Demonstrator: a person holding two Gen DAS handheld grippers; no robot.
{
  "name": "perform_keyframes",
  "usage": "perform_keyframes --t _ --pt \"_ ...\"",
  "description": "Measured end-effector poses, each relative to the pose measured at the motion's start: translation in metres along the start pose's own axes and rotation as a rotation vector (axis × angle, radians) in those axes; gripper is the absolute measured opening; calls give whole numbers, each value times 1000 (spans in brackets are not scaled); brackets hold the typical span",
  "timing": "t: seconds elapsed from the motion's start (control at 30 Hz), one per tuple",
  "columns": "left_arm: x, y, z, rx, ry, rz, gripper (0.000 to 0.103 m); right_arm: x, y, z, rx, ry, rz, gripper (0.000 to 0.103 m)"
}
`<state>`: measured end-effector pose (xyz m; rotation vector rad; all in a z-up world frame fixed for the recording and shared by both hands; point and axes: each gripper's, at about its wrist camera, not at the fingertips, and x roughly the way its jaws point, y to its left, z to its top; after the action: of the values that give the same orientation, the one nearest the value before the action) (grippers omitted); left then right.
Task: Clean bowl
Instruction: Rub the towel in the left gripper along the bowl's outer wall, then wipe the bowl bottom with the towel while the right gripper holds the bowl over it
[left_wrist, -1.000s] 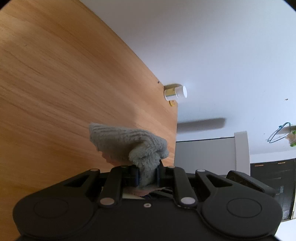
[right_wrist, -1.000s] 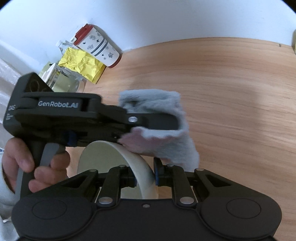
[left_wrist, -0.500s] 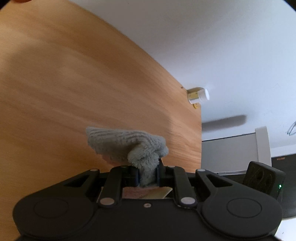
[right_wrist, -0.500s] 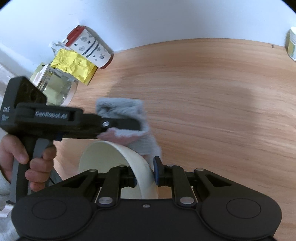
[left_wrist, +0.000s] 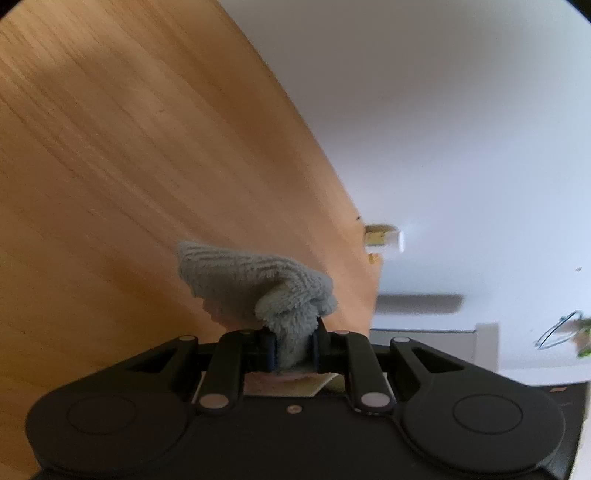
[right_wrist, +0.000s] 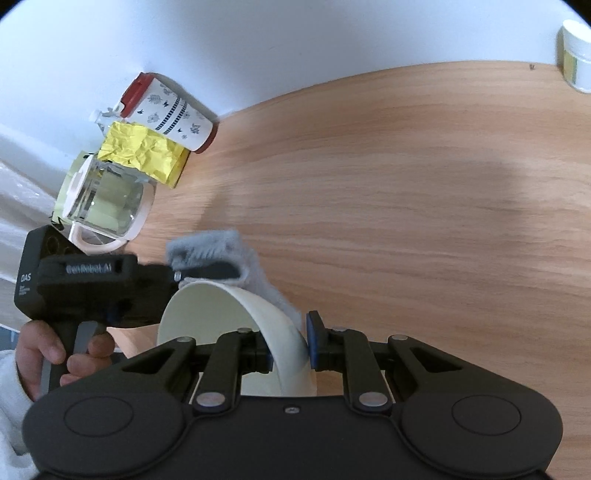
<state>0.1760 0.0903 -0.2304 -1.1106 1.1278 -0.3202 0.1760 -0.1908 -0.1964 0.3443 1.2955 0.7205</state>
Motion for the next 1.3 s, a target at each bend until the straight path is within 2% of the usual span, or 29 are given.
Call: perform_keyframes --t 0.13,0.27,0.33,0.4,0.53,0.6,0.7,0.87,1.0,1.07,1.17,1.3 --pt "-2 1 -1 -7 -14 -17 15 5 3 -3 16 3 12 19" --pt "-3 5 -1 -2 -15 -1 15 5 -2 -6 57 -6 24 20" --pt "-7 5 -2 52 -5 14 15 2 -7 -8 82 -18 28 20" --pt "-8 -2 -5 158 2 42 15 -2 -13 -8 103 -34 34 20" --pt "-19 -19 -14 452 33 87 15 -14 -28 -8 157 -76 51 20" --pt "-21 -25 -17 524 46 107 15 -18 -31 -6 163 -97 59 20" --pt "-26 -46 -29 766 59 188 15 -25 -34 -3 164 -132 70 20" --pt "-20 -75 -59 1151 118 272 15 -32 -39 -2 191 -181 96 20" --pt "-12 -75 -71 1256 169 319 15 -37 -39 2 204 -226 116 21" --pt "-8 -76 -77 1288 192 327 15 -38 -39 3 210 -231 125 21" --pt "-1 -80 -97 1398 248 338 15 -39 -40 5 235 -230 140 21" --pt "2 -81 -107 1462 274 361 15 -37 -37 7 227 -223 134 21"
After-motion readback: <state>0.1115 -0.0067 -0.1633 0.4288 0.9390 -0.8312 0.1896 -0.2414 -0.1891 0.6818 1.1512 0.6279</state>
